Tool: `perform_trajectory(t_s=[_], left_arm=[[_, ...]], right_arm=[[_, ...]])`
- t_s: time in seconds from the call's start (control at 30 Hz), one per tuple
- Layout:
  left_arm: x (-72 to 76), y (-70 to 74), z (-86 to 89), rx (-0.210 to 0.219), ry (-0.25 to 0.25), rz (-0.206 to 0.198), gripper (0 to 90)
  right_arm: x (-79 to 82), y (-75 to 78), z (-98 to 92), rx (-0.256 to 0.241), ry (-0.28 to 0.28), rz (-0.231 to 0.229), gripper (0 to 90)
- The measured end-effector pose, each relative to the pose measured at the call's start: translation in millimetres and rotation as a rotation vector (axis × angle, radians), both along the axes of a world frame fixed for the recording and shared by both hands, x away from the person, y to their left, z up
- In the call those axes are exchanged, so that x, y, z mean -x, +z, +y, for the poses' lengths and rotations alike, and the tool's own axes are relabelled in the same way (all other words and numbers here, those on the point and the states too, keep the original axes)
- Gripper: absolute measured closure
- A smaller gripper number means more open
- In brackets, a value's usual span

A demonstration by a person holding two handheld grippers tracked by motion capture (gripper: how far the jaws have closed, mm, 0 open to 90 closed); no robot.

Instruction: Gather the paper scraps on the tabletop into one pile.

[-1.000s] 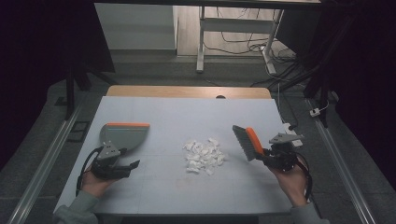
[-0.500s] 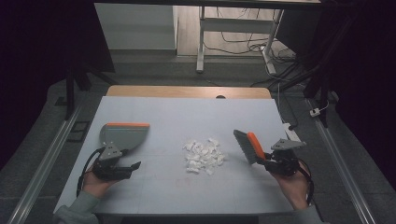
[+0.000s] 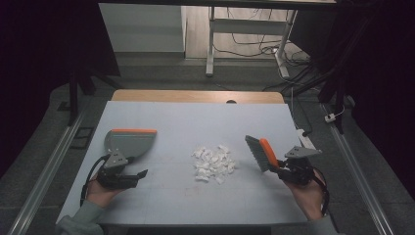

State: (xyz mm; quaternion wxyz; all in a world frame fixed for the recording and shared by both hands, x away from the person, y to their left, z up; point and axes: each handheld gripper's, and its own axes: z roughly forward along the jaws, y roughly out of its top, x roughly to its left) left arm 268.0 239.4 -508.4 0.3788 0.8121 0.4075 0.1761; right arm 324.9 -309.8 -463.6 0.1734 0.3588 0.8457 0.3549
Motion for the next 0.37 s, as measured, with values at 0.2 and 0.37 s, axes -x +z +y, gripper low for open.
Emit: perform_trajectory(t_s=[0.2,0.37], left_arm=[[0.0,0.1,-0.1,0.000,0.000,0.000,28.7],[-0.1,0.2,0.2,0.002,0.000,-0.001,28.7]], right_arm=[[0.3,0.3,-0.6,0.000,-0.002,-0.002,70.1],[1.0,0.9,-0.3,-0.002,0.000,-0.011,70.1]])
